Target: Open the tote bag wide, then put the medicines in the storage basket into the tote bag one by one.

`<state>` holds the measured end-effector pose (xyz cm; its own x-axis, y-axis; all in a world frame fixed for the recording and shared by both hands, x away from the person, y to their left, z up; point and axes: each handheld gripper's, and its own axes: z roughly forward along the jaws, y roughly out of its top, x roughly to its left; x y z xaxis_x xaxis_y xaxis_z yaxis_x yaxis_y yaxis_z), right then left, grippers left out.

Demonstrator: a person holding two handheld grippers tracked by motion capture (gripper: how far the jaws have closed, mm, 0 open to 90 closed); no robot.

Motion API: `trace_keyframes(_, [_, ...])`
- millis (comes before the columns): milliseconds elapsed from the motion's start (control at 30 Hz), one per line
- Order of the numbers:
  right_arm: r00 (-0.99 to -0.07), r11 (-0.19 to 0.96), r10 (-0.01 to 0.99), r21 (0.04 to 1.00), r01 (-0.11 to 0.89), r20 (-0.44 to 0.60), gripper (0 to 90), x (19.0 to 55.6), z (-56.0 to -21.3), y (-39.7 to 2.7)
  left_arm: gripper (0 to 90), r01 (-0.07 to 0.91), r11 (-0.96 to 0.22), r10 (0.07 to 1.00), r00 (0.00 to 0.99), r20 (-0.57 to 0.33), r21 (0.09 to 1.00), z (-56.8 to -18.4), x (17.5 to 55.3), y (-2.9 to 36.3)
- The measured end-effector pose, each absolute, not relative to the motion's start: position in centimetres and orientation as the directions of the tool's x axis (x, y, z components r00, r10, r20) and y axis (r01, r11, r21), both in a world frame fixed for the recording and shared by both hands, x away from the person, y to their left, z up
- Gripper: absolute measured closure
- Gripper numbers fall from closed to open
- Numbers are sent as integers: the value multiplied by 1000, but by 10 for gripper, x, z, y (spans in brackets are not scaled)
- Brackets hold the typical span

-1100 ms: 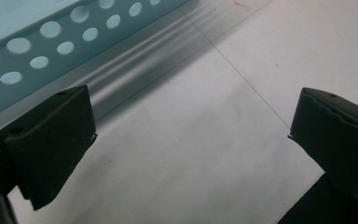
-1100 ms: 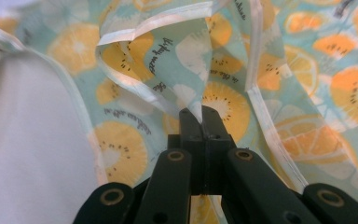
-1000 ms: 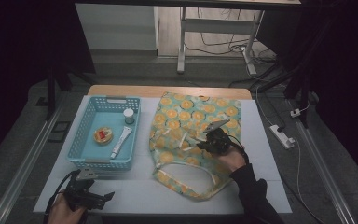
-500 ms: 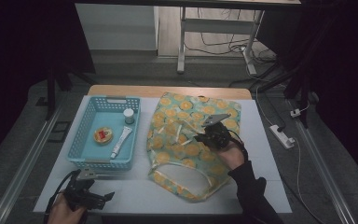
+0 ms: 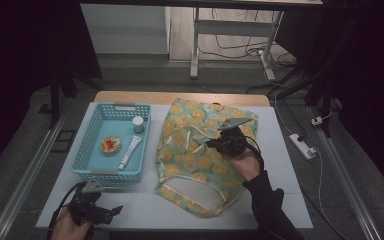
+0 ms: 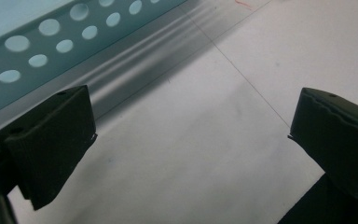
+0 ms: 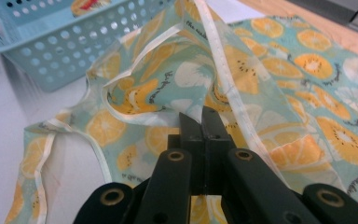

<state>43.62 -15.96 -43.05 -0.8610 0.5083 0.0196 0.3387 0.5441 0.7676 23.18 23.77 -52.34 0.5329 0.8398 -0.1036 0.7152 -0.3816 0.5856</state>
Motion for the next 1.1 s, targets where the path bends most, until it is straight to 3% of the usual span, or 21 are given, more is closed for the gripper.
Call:
trace_keyframes(467, [-853,474,520,819,324,36,900,432,-418,-160,3,715,-362,839,529,-126,598,-523,232,241])
trace_keyframes(1100, [-849,481,527,813,328,30,900,433,-420,-160,0,711,-320,840,518,-160,626,-522,231,247])
